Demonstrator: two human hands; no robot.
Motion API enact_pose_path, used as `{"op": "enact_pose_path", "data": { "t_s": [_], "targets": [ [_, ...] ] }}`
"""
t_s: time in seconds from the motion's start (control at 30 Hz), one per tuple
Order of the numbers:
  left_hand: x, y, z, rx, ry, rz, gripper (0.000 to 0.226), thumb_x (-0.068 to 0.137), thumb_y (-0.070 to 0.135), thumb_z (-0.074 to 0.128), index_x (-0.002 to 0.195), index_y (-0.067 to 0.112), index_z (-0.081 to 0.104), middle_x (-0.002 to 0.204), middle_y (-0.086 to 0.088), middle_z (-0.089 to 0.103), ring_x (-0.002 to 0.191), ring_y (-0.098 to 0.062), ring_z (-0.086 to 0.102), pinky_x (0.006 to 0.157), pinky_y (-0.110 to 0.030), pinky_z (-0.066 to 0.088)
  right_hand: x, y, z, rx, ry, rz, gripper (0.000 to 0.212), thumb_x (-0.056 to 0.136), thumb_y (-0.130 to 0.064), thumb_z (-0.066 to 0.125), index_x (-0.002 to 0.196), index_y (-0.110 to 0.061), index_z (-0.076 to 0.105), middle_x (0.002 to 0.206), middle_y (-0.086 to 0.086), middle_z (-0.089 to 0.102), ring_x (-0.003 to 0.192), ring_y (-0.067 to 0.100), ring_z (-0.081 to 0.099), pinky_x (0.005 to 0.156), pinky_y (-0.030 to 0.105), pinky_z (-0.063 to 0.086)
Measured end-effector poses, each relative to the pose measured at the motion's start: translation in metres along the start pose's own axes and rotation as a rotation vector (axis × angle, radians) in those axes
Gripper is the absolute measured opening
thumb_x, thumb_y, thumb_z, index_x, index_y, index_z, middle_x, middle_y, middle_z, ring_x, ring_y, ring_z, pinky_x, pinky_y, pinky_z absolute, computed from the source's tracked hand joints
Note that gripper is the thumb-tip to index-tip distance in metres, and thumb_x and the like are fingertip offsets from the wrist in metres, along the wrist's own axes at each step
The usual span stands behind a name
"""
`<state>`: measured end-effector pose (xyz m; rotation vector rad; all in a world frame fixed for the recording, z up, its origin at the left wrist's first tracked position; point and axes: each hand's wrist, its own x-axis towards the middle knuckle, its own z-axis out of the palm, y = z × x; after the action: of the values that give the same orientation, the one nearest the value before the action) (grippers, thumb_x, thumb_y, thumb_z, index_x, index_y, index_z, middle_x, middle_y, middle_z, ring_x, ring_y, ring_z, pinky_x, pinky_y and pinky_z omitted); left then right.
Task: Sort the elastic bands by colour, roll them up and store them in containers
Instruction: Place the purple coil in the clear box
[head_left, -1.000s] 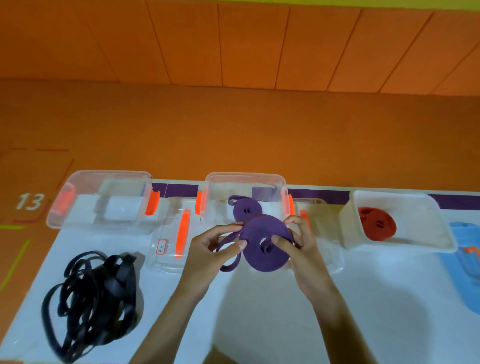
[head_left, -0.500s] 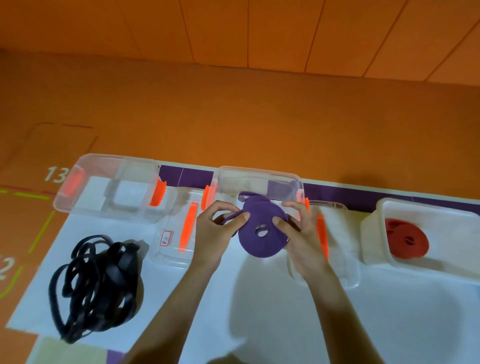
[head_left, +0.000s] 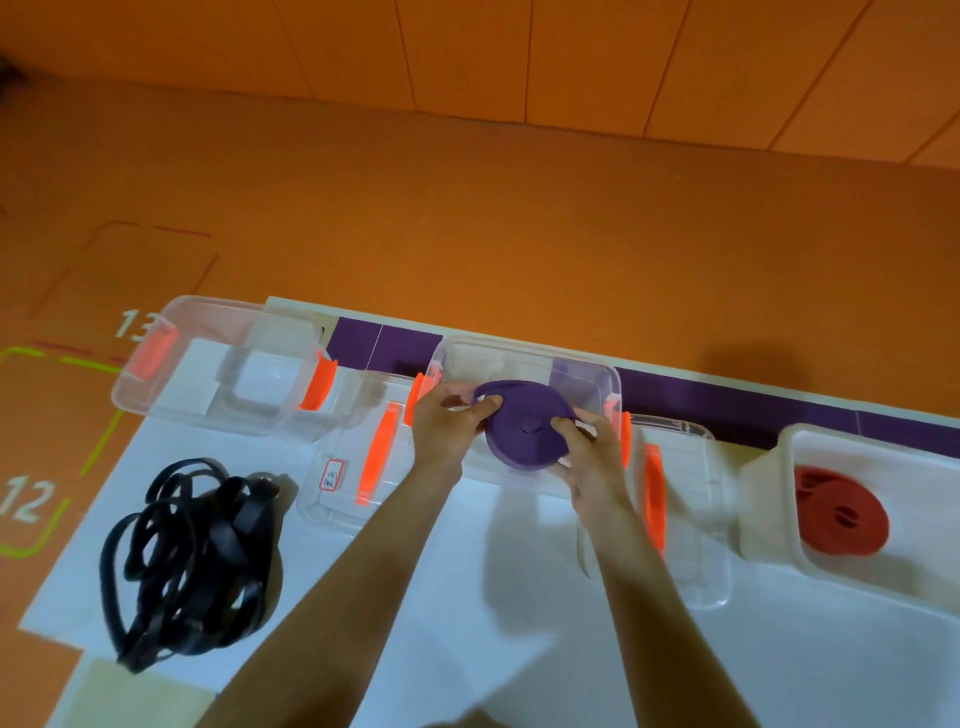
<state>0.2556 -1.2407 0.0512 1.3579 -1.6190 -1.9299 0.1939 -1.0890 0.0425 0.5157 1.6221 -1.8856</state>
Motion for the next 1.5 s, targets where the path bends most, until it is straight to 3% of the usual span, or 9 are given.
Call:
{"op": "enact_pose_path", "data": {
  "t_s": [0.13, 0.27, 0.4, 0.6, 0.77, 0.9, 1.1, 1.27, 1.5],
  "targets": [
    [0.032, -0.019, 0.014, 0.171, 0.074, -0.055, 0.026, 0.078, 0.005, 0.091, 0.099, 0.001, 0.077, 0.099, -0.021, 0.078, 0.098, -0.044, 0.074, 0.091, -0.056, 0.062, 0.023, 0.001, -0.001, -0.488, -0.075, -0.030, 0.023, 0.103, -0.006, 0.060, 0.113, -0.020, 0.045, 0.123, 0.015, 0.065, 0.102, 0.027, 0.067, 0.087, 0.052, 0.063],
    [0.055, -0.028, 0.025, 0.393, 0.084, -0.031, 0.029, 0.079, 0.019, 0.092, 0.101, 0.004, 0.079, 0.097, -0.013, 0.079, 0.096, -0.035, 0.075, 0.091, -0.044, 0.061, 0.050, -0.001, 0.001, -0.842, -0.154, 0.009, 0.044, 0.111, -0.014, 0.044, 0.150, -0.011, 0.024, 0.120, 0.017, 0.060, 0.104, 0.032, 0.065, 0.092, 0.054, 0.061],
    [0.074, -0.034, 0.034, 0.508, 0.036, -0.037, 0.031, 0.083, 0.019, 0.089, 0.108, 0.005, 0.078, 0.105, -0.011, 0.080, 0.103, -0.031, 0.074, 0.097, -0.043, 0.057, 0.067, 0.001, 0.005, -1.037, -0.177, 0.005, 0.064, 0.112, -0.015, 0.041, 0.163, -0.004, 0.005, 0.123, 0.020, 0.063, 0.106, 0.033, 0.065, 0.080, 0.035, 0.049],
    [0.085, -0.046, 0.042, 0.634, 0.018, -0.027, 0.032, 0.085, 0.020, 0.087, 0.113, 0.007, 0.078, 0.111, -0.012, 0.079, 0.107, -0.031, 0.073, 0.100, -0.041, 0.057, 0.082, 0.013, 0.009, -1.084, -0.101, 0.070, 0.056, 0.107, -0.006, 0.049, 0.156, -0.002, 0.022, 0.146, 0.026, 0.050, 0.125, 0.042, 0.060, 0.092, 0.042, 0.053],
    [0.090, -0.050, 0.047, 0.641, 0.028, 0.004, 0.033, 0.085, 0.014, 0.087, 0.115, 0.005, 0.076, 0.114, -0.014, 0.078, 0.110, -0.033, 0.072, 0.101, -0.044, 0.056, 0.089, 0.018, 0.008, -1.074, -0.094, 0.084, 0.048, 0.105, -0.005, 0.050, 0.149, -0.002, 0.032, 0.143, 0.027, 0.046, 0.120, 0.047, 0.062, 0.099, 0.053, 0.056],
    [0.093, -0.053, 0.048, 0.674, 0.019, 0.046, 0.032, 0.087, 0.007, 0.083, 0.117, 0.006, 0.072, 0.119, -0.014, 0.076, 0.113, -0.033, 0.070, 0.101, -0.042, 0.057, 0.086, 0.020, 0.006, -1.122, -0.137, 0.032, 0.038, 0.104, -0.008, 0.051, 0.141, 0.001, 0.045, 0.138, 0.027, 0.053, 0.121, 0.042, 0.060, 0.095, 0.042, 0.051],
    [0.090, -0.045, 0.042, 0.855, -0.110, 0.109, 0.031, 0.089, 0.006, 0.078, 0.119, 0.005, 0.070, 0.117, -0.014, 0.074, 0.112, -0.033, 0.068, 0.086, -0.034, 0.051, 0.055, -0.005, 0.005, -1.128, -0.151, -0.157, 0.048, 0.105, -0.013, 0.054, 0.151, -0.005, 0.039, 0.143, 0.022, 0.052, 0.128, 0.038, 0.056, 0.100, 0.040, 0.047],
    [0.045, -0.021, 0.009, 1.059, -0.196, 0.317, 0.020, 0.097, 0.013, 0.066, 0.117, 0.007, 0.065, 0.113, -0.013, 0.073, 0.105, -0.031, 0.068, 0.084, -0.040, 0.055, -0.002, -0.022, -0.011, -1.067, -0.200, -0.452, 0.038, 0.103, -0.014, 0.061, 0.141, -0.014, 0.059, 0.138, 0.008, 0.063, 0.122, 0.028, 0.062, 0.104, 0.041, 0.051],
    [-0.050, 0.002, -0.060, 1.354, -0.181, 0.667, 0.015, 0.100, 0.021, 0.064, 0.113, 0.020, 0.071, 0.104, 0.000, 0.075, 0.092, -0.025, 0.073, 0.073, -0.037, 0.059, -0.069, -0.005, -0.007, -1.283, -0.175, -0.542, 0.028, 0.104, -0.021, 0.056, 0.131, -0.018, 0.063, 0.130, 0.001, 0.065, 0.118, 0.027, 0.062, 0.096, 0.041, 0.051]
  ]
}}
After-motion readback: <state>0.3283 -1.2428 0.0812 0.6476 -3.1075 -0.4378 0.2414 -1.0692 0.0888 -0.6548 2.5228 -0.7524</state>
